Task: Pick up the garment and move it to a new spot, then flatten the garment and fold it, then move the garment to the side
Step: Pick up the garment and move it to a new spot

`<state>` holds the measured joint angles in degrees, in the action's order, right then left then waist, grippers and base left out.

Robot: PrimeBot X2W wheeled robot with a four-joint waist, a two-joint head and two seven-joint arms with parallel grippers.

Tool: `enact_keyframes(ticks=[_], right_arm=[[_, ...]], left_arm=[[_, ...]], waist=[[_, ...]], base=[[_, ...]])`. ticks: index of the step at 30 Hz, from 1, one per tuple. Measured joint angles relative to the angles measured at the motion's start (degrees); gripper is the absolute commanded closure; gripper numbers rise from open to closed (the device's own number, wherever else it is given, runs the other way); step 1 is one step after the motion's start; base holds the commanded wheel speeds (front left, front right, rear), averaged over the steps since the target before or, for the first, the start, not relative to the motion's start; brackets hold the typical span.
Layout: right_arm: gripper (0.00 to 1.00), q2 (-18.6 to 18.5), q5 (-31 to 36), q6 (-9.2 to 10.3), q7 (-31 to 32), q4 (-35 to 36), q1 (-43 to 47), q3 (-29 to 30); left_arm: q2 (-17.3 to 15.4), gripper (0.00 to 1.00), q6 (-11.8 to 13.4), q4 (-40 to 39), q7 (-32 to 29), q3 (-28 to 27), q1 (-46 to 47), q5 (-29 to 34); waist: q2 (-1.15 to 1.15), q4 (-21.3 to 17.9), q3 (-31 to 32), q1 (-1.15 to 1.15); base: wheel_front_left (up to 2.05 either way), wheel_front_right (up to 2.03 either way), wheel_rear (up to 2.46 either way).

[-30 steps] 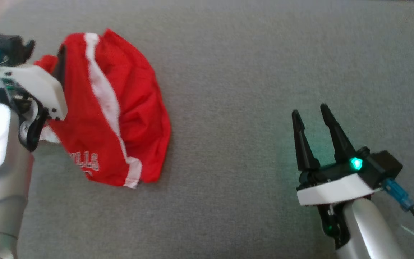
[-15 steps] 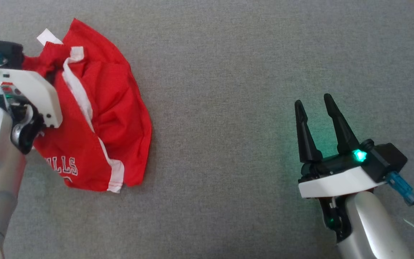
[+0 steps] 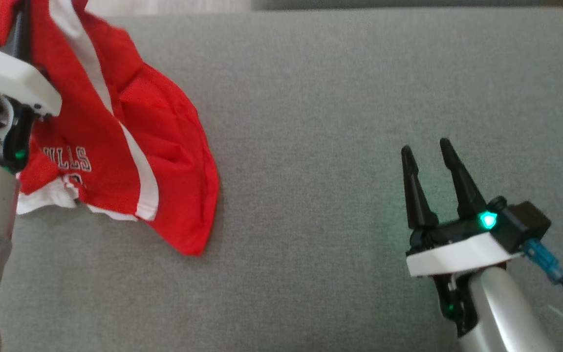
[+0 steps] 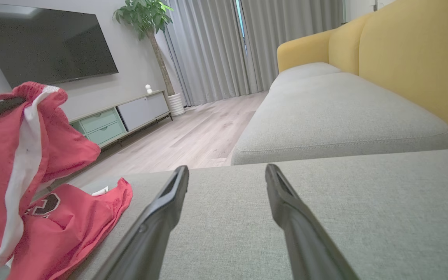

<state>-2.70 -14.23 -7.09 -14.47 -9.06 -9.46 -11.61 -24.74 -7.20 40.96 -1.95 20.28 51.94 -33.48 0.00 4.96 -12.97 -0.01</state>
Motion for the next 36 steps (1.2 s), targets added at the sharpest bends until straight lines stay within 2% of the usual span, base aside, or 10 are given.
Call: enact_keyframes(ticks=[5,8,13,18,27,36], right_arm=[[0.0,0.0,-0.7,0.0,0.0,-1.1,2.4,-0.5],[0.0,0.0,-1.4,0.0,0.0,-1.3,3.2,-0.8],[0.0,0.0,-1.9,0.0,0.0,-1.2,3.2,-1.1],[0.0,0.0,-2.3,0.0,0.0,-0.8,3.2,-1.1],[0.0,0.0,-4.6,0.0,0.0,1.1,0.8,-1.8],[0.0,0.0,-8.3,0.0,-0.2,4.4,-3.6,-2.8]], left_arm=[[-0.1,1.0,0.3,-5.5,0.0,0.0,-1.0,-0.6],[-0.3,1.0,1.9,-9.6,-0.1,-0.1,-2.6,-0.6],[-0.1,1.0,2.7,-17.5,-1.6,0.1,-6.1,-2.1],[2.4,1.0,4.5,-25.2,-3.5,2.2,-8.5,-2.8],[8.4,1.0,6.2,-31.7,-5.0,6.5,-10.1,-3.1],[16.8,1.0,6.7,-27.8,-1.9,10.3,-5.9,-2.7]], waist=[[0.0,0.7,3.5,0.0],[0.0,0.9,5.3,0.0],[0.0,0.4,7.1,-0.01],[0.0,-1.9,7.4,0.0],[0.0,-10.2,6.3,0.01],[0.0,-21.5,2.7,0.01]], base=[[0.0,0.0,0.0],[0.0,0.0,0.0],[0.0,0.0,0.0],[0.0,0.0,0.0],[0.0,0.0,0.0],[0.0,0.0,0.0]])
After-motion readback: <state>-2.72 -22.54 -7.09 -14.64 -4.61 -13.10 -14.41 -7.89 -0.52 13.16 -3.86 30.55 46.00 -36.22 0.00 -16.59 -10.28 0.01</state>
